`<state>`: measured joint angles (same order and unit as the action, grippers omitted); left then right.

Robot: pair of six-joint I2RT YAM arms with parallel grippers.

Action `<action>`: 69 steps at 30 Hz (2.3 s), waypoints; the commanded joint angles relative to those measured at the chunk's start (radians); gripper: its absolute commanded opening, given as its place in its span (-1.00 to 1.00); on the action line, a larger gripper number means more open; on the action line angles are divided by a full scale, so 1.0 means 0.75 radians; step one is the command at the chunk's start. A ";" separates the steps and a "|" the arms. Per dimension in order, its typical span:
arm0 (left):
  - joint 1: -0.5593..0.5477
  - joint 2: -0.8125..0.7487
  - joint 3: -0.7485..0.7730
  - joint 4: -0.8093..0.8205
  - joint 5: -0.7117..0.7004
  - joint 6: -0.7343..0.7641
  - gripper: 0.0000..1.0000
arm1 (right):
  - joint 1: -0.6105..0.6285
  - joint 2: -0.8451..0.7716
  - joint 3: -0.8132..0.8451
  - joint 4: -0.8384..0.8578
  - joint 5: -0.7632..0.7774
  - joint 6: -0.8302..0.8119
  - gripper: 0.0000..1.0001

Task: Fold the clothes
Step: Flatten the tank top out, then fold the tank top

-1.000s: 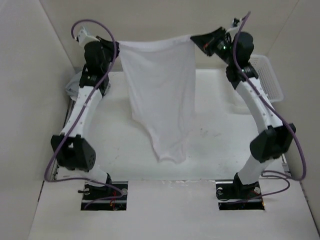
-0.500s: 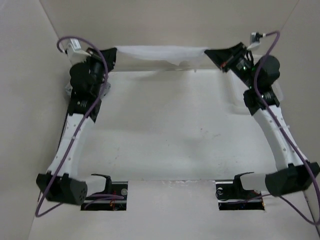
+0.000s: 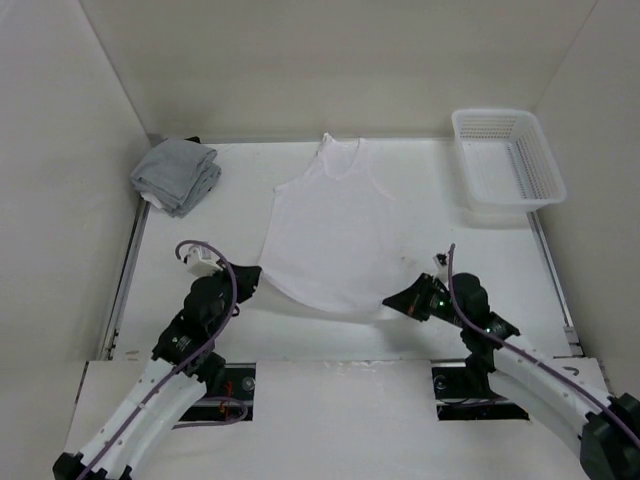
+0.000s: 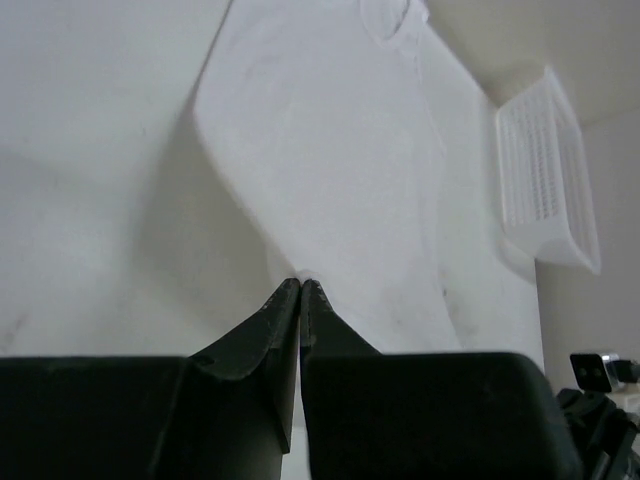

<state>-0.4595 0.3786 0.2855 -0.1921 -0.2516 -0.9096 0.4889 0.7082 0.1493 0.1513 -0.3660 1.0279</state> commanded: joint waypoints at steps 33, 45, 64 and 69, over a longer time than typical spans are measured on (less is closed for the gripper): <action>0.135 2.010 1.565 0.700 -0.016 0.147 -0.97 | -0.370 1.117 1.099 0.295 0.259 -0.188 -0.98; 0.246 2.288 1.795 0.497 0.002 0.100 -0.18 | -0.536 1.660 1.495 0.310 0.191 -0.078 0.07; 0.282 1.724 0.372 1.074 0.258 -0.153 -0.18 | -0.162 0.921 0.447 0.534 0.437 -0.158 -0.70; 0.305 1.845 0.454 1.093 0.256 -0.188 -0.24 | -0.146 0.956 0.343 0.596 0.498 -0.127 -0.27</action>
<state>-0.2405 1.7088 0.5865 0.5964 -0.0799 -1.0252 0.3645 1.4330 0.4263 0.4877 -0.0448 0.9245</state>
